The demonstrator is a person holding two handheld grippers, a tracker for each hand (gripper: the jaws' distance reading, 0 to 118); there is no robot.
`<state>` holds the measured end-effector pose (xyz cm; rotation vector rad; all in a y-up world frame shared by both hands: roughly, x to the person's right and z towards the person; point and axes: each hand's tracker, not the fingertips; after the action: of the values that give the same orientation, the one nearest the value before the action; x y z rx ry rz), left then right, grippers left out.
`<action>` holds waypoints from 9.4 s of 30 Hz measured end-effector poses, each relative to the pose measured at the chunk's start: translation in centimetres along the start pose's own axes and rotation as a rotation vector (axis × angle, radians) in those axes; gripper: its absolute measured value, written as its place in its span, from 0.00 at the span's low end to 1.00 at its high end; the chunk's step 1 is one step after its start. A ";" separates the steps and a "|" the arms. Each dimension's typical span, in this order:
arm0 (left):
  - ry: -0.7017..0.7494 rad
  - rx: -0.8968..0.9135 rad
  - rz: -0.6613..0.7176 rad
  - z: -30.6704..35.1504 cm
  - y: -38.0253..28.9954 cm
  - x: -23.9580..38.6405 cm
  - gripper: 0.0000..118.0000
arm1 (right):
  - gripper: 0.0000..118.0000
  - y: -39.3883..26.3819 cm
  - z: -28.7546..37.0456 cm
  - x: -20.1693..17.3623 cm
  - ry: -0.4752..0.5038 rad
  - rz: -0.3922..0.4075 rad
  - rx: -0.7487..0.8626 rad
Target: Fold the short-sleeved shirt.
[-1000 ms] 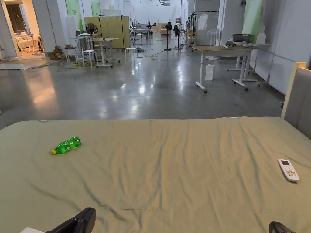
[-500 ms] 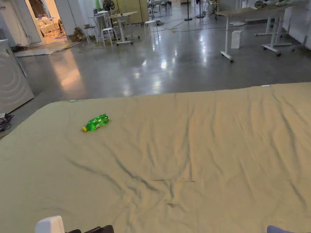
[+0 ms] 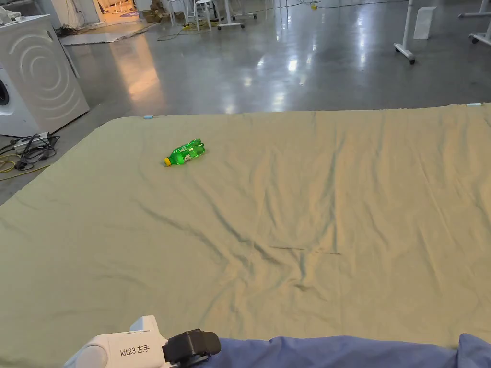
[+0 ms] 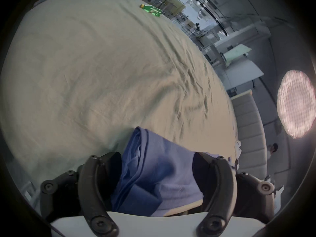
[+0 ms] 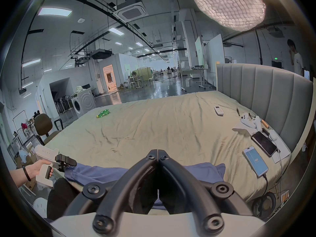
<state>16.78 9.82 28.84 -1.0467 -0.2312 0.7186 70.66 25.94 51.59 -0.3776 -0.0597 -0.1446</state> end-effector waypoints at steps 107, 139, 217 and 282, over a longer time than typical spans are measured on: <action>-0.187 0.179 -0.027 7.0 -0.9 3.7 0.09 | 0.00 -4.9 1.8 1.3 -0.036 -0.023 -0.139; -0.332 0.088 -0.294 -4.2 -8.6 23.2 0.58 | 0.00 -7.1 4.1 2.8 -0.091 -0.055 -0.136; -0.398 -0.246 -0.200 -7.4 -3.6 11.0 0.34 | 0.00 -8.1 -13.7 -3.5 0.324 -0.383 -0.424; 0.124 0.839 -1.009 20.0 -13.1 24.5 0.01 | 0.00 4.7 2.7 -1.0 0.013 0.092 0.246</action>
<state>30.92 35.74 46.27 -0.0863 -0.2758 -0.1931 70.28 31.37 52.26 -0.1333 -0.0462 -0.0476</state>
